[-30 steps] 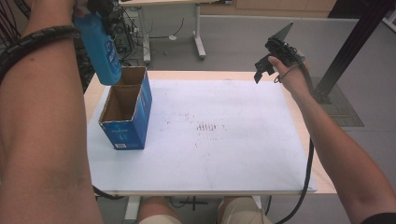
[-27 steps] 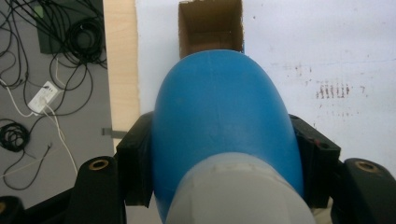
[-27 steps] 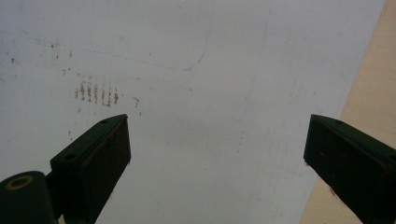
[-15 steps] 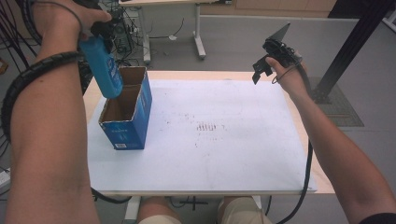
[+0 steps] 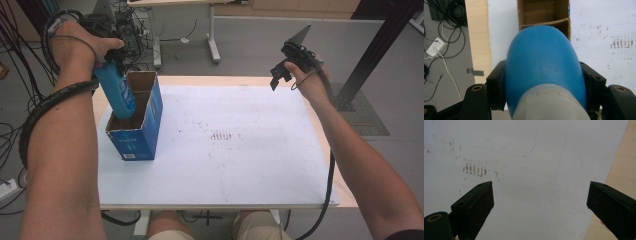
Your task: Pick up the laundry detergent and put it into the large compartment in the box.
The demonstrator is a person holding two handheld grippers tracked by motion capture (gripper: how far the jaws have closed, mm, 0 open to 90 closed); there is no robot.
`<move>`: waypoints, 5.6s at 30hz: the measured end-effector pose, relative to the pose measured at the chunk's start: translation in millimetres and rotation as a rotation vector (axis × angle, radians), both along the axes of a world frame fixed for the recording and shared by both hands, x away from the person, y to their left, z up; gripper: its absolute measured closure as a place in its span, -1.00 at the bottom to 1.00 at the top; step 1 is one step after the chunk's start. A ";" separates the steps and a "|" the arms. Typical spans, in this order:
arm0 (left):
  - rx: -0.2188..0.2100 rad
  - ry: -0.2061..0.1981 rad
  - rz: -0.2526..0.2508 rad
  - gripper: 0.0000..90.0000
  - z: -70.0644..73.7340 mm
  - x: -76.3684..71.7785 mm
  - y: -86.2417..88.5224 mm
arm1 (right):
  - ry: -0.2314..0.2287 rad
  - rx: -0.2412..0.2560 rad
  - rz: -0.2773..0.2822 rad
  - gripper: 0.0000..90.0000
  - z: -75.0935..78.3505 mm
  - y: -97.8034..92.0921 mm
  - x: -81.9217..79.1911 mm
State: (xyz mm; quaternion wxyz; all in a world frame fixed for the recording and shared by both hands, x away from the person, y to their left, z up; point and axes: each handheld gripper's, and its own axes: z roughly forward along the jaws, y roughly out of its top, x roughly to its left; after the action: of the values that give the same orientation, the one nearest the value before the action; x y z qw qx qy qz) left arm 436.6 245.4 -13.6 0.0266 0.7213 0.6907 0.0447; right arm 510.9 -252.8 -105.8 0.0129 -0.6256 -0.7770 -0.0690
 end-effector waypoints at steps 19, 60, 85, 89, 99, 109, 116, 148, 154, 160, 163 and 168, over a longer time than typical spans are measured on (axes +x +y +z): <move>0.004 0.031 -0.034 -0.19 -51.4 6.0 -5.0 | 0.004 -0.011 0.007 -0.84 -2.3 6.7 1.1; 0.026 0.078 -0.060 -0.19 -112.2 13.3 -20.8 | 0.008 -0.005 0.004 -0.84 -6.7 1.9 -0.4; 0.043 0.091 -0.093 -0.19 -131.1 16.4 -24.5 | 0.015 -0.004 -0.008 -0.84 -11.5 -0.9 1.0; 0.041 0.093 -0.093 -0.19 -133.6 16.4 -24.3 | 0.018 -0.004 -0.011 -0.84 -13.4 -1.2 1.5; 0.034 0.101 -0.100 -0.19 -142.0 16.1 -22.3 | 0.019 -0.007 -0.011 -0.84 -14.3 -0.2 2.3; 0.035 0.098 -0.103 -0.19 -147.0 13.2 -22.9 | 0.017 -0.010 -0.005 -0.84 -14.5 1.8 1.6; 0.035 0.097 -0.103 -0.19 -147.2 12.6 -23.5 | 0.015 -0.010 -0.009 -0.84 -13.3 0.4 0.4; 0.030 0.086 -0.096 -0.20 -147.5 10.4 -23.9 | 0.011 -0.010 -0.002 -0.84 -10.8 3.2 -1.4; 0.027 0.082 -0.093 -0.20 -147.8 9.7 -23.5 | 0.011 -0.009 -0.003 -0.84 -10.7 3.0 -1.8; 0.025 0.079 -0.089 -0.20 -148.0 8.9 -23.1 | 0.009 -0.008 -0.004 -0.84 -9.5 1.3 -2.7; 0.024 0.078 -0.088 -0.20 -148.1 8.8 -22.8 | 0.009 -0.009 -0.007 -0.84 -9.4 1.0 -2.9; 0.022 0.079 -0.087 -0.20 -148.1 8.9 -22.4 | 0.008 -0.007 -0.007 -0.84 -9.1 1.0 -3.1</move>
State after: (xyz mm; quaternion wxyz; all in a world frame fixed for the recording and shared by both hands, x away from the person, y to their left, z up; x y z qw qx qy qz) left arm 445.5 223.0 -161.8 -0.0065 0.7522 0.6585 0.0225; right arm 507.8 -251.8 -114.9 0.0136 -0.6285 -0.7751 -0.0637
